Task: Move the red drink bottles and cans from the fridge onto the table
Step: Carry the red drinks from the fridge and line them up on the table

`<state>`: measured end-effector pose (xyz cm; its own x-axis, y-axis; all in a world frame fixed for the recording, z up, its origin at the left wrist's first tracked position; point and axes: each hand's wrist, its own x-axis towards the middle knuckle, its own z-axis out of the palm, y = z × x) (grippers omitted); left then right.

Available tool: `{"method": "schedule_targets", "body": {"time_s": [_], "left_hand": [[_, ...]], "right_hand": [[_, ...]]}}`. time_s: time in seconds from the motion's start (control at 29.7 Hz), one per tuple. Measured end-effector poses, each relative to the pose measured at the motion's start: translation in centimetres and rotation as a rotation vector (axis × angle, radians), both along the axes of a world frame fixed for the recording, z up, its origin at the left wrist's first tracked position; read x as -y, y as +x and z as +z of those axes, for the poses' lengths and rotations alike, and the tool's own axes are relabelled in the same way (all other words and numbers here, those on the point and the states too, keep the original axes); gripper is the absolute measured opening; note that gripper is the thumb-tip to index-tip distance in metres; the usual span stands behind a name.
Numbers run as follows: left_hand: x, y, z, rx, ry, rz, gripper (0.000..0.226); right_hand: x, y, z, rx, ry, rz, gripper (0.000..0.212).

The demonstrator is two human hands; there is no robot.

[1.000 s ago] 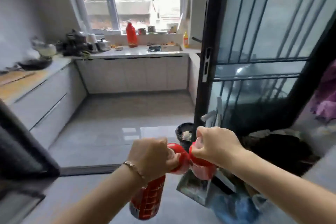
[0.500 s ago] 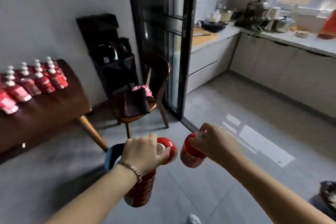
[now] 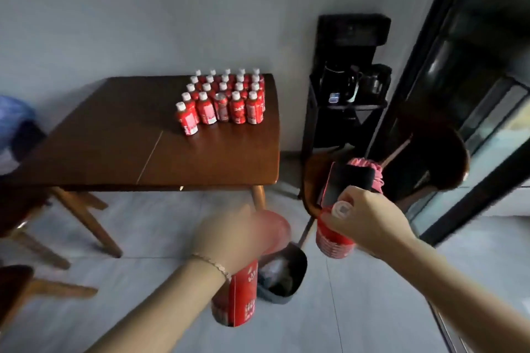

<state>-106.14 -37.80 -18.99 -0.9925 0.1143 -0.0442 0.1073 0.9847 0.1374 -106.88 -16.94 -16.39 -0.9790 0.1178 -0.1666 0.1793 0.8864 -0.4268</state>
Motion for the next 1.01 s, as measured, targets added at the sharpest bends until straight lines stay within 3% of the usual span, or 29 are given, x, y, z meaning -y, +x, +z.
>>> {"method": "schedule_targets", "body": {"time_s": [0.2, 0.34, 0.67, 1.01], "left_hand": [[7.1, -6.3, -0.8, -0.038, -0.019, 0.162, 0.046], [12.7, -11.9, -1.4, -0.009, -0.037, 0.146, 0.042], [26.2, -28.4, -0.9, 0.042, -0.052, 0.0, 0.054], [30.7, -40.4, -3.2, 0.118, 0.013, 0.097, 0.052]], "right_hand": [[6.6, -10.3, -1.3, 0.032, -0.037, 0.145, 0.029], [12.6, -16.6, -2.8, 0.044, -0.023, 0.198, 0.029], [27.1, -31.1, -5.6, 0.027, -0.2, 0.003, 0.028], [32.2, -44.5, -9.9, 0.108, -0.256, -0.099, 0.029]]}}
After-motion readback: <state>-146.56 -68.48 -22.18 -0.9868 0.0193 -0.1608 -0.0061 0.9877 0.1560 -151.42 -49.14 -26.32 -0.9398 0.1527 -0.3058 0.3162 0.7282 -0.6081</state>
